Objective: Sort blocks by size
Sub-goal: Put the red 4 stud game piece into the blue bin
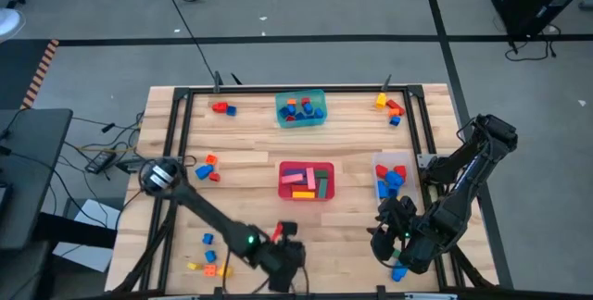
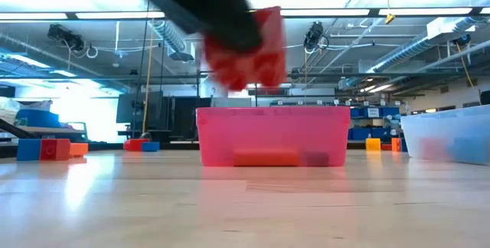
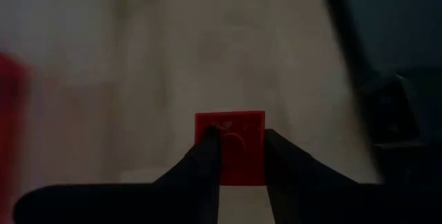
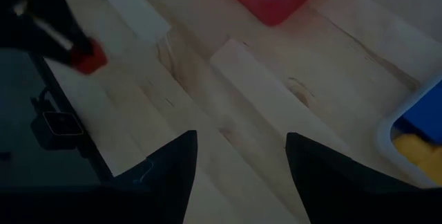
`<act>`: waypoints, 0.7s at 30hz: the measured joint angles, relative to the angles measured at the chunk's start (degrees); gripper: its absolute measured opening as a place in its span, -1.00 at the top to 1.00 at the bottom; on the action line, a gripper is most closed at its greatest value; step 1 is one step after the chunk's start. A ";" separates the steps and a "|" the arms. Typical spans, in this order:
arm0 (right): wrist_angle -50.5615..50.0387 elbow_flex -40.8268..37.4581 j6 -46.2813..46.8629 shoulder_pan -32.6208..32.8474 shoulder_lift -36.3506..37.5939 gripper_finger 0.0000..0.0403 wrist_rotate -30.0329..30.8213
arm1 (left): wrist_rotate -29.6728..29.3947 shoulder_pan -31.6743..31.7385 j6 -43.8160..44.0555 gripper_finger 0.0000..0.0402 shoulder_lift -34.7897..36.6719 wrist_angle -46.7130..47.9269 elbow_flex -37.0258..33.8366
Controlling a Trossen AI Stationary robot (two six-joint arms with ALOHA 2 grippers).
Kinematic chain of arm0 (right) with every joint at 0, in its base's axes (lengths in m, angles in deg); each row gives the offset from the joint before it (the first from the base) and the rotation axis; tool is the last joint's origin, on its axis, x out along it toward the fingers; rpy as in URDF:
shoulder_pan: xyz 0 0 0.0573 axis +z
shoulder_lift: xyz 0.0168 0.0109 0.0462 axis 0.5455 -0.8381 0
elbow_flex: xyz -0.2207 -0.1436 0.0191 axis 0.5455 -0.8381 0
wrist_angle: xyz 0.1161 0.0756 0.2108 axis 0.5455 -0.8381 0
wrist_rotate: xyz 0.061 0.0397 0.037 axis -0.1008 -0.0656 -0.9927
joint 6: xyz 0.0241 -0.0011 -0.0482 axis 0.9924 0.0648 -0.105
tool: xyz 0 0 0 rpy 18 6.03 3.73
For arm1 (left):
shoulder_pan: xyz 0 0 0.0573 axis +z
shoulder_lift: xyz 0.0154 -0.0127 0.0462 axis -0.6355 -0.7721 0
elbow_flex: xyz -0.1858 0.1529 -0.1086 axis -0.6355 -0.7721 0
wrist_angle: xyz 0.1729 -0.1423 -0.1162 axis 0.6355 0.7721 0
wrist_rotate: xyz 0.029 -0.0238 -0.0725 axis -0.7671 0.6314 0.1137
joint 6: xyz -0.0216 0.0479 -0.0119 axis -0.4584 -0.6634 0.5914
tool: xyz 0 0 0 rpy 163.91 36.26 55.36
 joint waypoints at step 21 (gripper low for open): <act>-11.86 0.02 11.44 -6.60 -0.02 -0.17 3.10 | 16.83 53.48 -35.61 0.59 12.50 7.06 0.00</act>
